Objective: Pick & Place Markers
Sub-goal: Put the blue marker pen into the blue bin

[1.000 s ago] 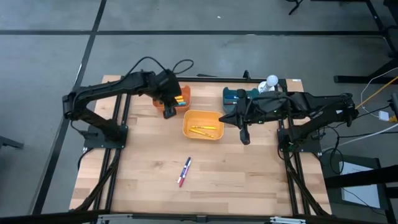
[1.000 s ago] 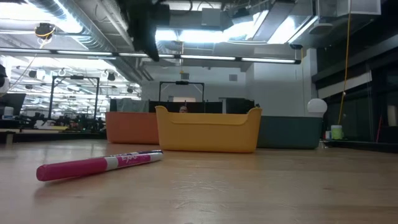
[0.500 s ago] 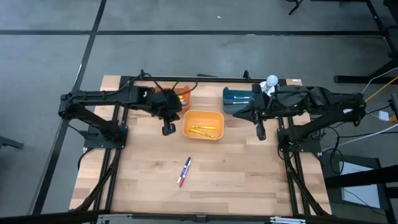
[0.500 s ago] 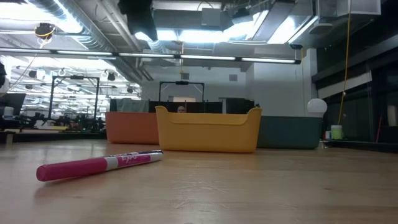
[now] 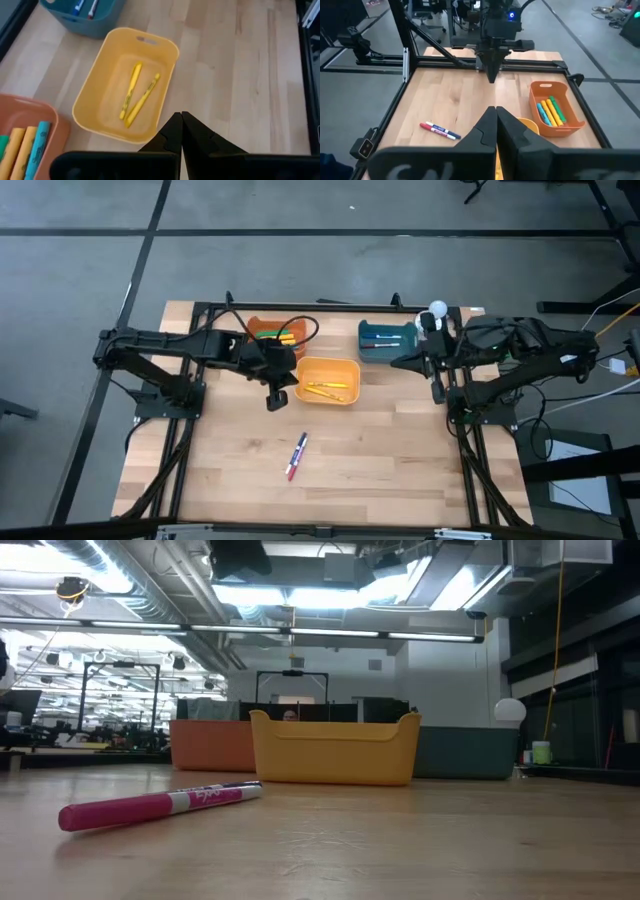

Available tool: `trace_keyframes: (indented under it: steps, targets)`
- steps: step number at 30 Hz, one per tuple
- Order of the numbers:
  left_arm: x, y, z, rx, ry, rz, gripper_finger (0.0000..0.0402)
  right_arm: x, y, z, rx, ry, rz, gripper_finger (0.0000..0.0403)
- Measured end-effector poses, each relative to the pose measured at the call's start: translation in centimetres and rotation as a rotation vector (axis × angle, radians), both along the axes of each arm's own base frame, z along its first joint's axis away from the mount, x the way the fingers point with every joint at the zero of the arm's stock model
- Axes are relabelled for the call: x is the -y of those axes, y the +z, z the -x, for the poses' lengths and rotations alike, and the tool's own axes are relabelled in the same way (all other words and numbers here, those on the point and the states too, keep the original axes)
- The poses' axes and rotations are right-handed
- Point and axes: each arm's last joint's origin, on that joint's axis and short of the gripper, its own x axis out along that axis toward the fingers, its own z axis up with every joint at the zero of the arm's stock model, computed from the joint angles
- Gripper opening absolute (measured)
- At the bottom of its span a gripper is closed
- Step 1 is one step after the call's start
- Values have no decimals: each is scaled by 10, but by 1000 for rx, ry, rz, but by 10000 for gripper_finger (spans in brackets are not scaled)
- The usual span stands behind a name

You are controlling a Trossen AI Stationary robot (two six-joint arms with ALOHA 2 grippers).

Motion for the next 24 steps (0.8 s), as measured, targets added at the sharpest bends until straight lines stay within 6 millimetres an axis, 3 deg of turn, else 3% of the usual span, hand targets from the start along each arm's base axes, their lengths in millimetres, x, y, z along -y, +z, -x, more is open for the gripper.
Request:
trace_keyframes:
  steps: [13, 24]
  targets:
    - [14, 3, -2, 46, 26, 50, 2, 4, -35, 25, 73, 21, -41, 0]
    - [54, 3, 3, 45, -3, 188, 1, 7, -53, 45, 118, 9, -89, 0]
